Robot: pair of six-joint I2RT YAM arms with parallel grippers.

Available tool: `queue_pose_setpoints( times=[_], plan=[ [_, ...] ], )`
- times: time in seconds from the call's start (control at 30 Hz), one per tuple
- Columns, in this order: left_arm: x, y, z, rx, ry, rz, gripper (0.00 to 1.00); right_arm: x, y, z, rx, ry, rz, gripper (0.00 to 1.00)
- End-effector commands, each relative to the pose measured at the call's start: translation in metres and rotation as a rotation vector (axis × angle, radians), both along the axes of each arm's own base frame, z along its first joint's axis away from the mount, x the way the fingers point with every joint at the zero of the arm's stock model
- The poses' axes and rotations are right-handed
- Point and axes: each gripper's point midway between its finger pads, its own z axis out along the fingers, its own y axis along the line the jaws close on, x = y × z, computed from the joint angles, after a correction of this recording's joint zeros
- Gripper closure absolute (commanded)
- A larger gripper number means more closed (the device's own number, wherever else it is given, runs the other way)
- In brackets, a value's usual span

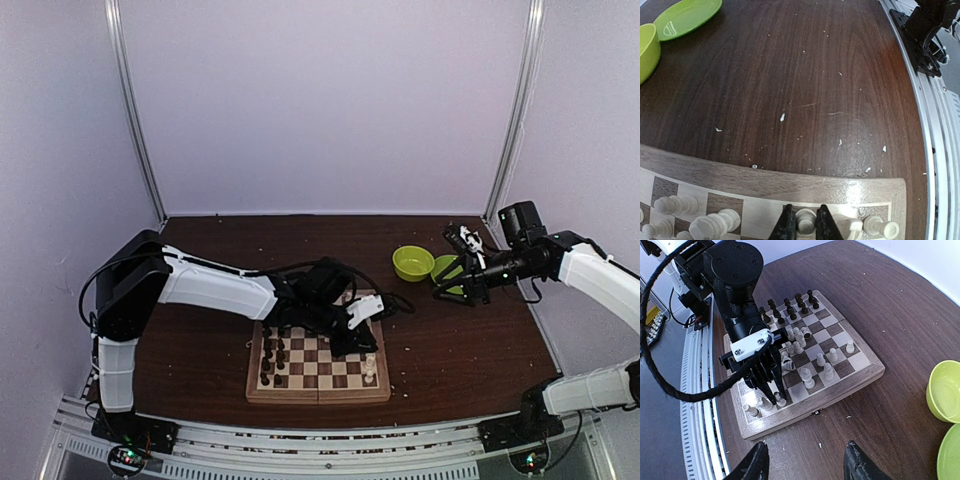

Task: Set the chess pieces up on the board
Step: Place the bishop on c1.

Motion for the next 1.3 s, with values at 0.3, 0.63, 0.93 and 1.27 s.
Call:
queue_pose_setpoints(
  times=[0.3,0.63,0.93,1.27],
  plan=[
    [-0.004,0.003,0.009,-0.04,-0.024,-0.003,0.9,0.0,0.001,0.004,0.01,-0.002,0.016,0.49],
    [-0.004,0.007,0.008,-0.045,-0.03,0.007,0.85,0.0,0.001,0.003,0.01,0.007,0.02,0.49],
    [-0.002,0.008,0.01,-0.042,-0.042,0.024,0.73,-0.001,0.001,0.003,0.01,0.007,0.022,0.49],
    [-0.01,0.043,0.029,0.028,-0.089,0.044,0.66,-0.002,0.002,0.002,0.013,0.014,0.029,0.49]
  ],
)
